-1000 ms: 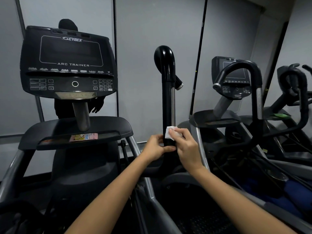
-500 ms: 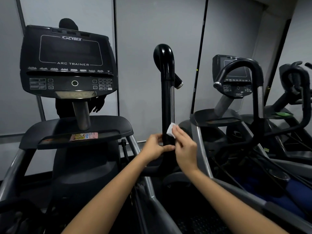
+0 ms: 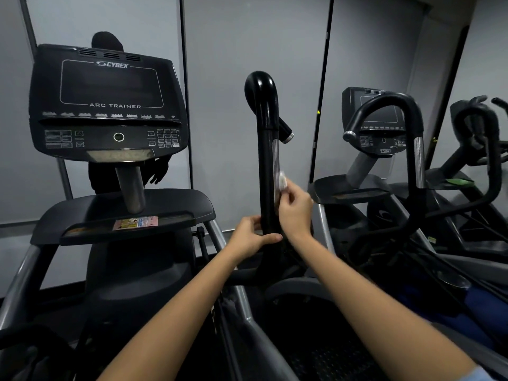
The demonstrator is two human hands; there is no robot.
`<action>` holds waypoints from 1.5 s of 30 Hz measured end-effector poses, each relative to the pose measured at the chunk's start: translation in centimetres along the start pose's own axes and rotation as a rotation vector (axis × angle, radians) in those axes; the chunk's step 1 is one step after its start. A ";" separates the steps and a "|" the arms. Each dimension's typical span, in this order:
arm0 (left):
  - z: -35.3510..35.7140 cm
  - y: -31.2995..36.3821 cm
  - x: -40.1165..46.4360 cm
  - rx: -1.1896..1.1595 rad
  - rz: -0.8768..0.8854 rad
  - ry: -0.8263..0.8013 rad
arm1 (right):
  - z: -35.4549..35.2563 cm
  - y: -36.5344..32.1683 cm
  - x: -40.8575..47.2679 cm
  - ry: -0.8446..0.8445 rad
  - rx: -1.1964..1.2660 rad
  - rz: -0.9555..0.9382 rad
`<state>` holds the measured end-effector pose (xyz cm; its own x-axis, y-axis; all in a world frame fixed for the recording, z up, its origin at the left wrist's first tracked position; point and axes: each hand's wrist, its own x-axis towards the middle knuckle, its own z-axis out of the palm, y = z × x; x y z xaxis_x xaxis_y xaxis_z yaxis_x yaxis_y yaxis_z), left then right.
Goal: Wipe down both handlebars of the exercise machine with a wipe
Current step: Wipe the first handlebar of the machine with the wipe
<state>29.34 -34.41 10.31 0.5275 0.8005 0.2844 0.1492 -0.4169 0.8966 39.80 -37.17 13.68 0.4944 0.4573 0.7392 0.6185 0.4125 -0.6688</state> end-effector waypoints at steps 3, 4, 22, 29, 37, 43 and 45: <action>-0.2 0.4 0.2 0.025 -0.007 -0.027 | 0.0 -0.1 1.0 -0.015 0.003 0.040; -0.3 0.5 0.2 0.024 -0.016 -0.034 | 0.1 -0.9 2.3 -0.016 0.001 0.034; 0.1 1.4 -0.5 -0.092 -0.102 -0.052 | 0.6 -2.0 8.3 -0.269 0.211 0.304; 0.1 1.1 -0.4 -0.111 -0.100 -0.050 | -1.3 -2.0 3.9 -0.424 0.363 0.544; 0.0 0.9 -0.2 -0.144 -0.104 -0.063 | -0.9 -3.0 5.8 -0.463 0.288 0.534; 0.1 0.6 -0.3 -0.152 -0.071 -0.061 | -1.2 0.1 1.9 -0.534 0.249 0.614; 0.1 0.5 -0.3 -0.151 -0.068 -0.077 | -2.1 0.9 0.4 -0.507 0.259 0.670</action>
<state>29.33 -34.85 10.63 0.5837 0.7871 0.1996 0.0625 -0.2886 0.9554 41.84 -38.26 13.47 0.3353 0.9366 0.1016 0.1069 0.0693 -0.9918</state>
